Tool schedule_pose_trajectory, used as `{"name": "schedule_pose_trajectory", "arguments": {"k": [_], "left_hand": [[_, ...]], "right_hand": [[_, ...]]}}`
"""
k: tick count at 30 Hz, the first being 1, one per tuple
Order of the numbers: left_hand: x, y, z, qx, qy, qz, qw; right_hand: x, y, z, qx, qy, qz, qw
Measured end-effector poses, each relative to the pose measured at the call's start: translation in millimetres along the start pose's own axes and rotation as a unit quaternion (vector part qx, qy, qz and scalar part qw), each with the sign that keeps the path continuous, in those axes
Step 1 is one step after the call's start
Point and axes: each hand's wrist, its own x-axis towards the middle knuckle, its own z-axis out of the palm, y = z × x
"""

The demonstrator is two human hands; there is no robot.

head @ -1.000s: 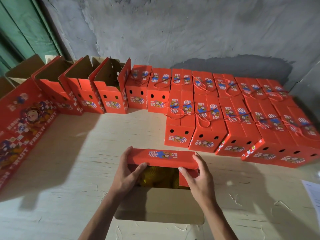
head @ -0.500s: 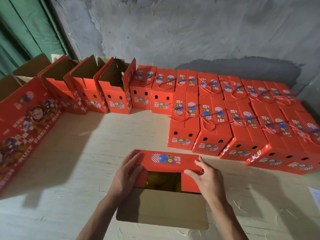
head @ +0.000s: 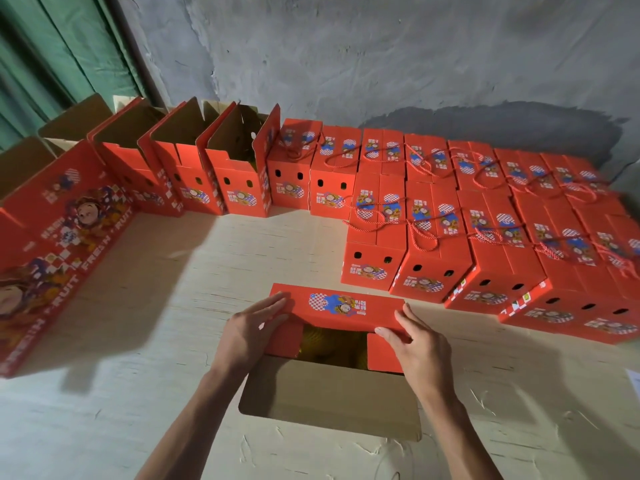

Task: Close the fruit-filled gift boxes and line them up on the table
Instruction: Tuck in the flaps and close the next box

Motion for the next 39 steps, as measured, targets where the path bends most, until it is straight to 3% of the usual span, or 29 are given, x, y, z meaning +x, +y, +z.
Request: {"name": "schedule_pose_trajectory", "arguments": {"k": [4, 8, 13, 17, 22, 25, 29, 32, 39], "left_hand": [[1.3, -4.4, -9.9, 0.007, -0.058, 0.034, 0.998], [-0.1, -1.4, -2.9, 0.02, 0.016, 0.05, 0.998], [-10.9, -8.5, -1.4, 0.012, 0.043, 0.074, 0.996], [-5.9, -4.2, -4.0, 0.036, 0.049, 0.071, 0.996], [-2.9, -9.3, -11.3, 0.083, 0.022, 0.138, 0.987], [3.7, -14.4, -8.9, 0.085, 0.018, 0.149, 0.985], [9.4, -14.6, -2.3, 0.039, -0.003, 0.118, 0.992], [14.6, -17.6, -0.5, 0.072, 0.002, 0.152, 0.986], [21.5, -8.9, -4.4, 0.114, 0.005, 0.187, 0.976]], "right_hand": [[1.1, 3.7, 1.8, -0.019, 0.003, -0.023, 1.0], [3.2, 4.8, 2.3, -0.023, 0.022, -0.04, 0.999], [-3.1, 15.8, 6.1, 0.03, 0.05, -0.041, 0.997], [-2.0, 16.0, 5.8, 0.032, 0.061, -0.066, 0.995], [3.8, 21.9, -4.7, -0.014, 0.038, -0.167, 0.985], [3.8, 24.7, -9.3, -0.037, 0.019, -0.184, 0.982], [-3.7, 27.9, -6.5, -0.057, 0.055, -0.205, 0.976], [-6.3, 28.3, -0.2, -0.094, 0.085, -0.23, 0.965], [9.8, 10.7, -8.1, -0.064, 0.038, -0.172, 0.982]]}}
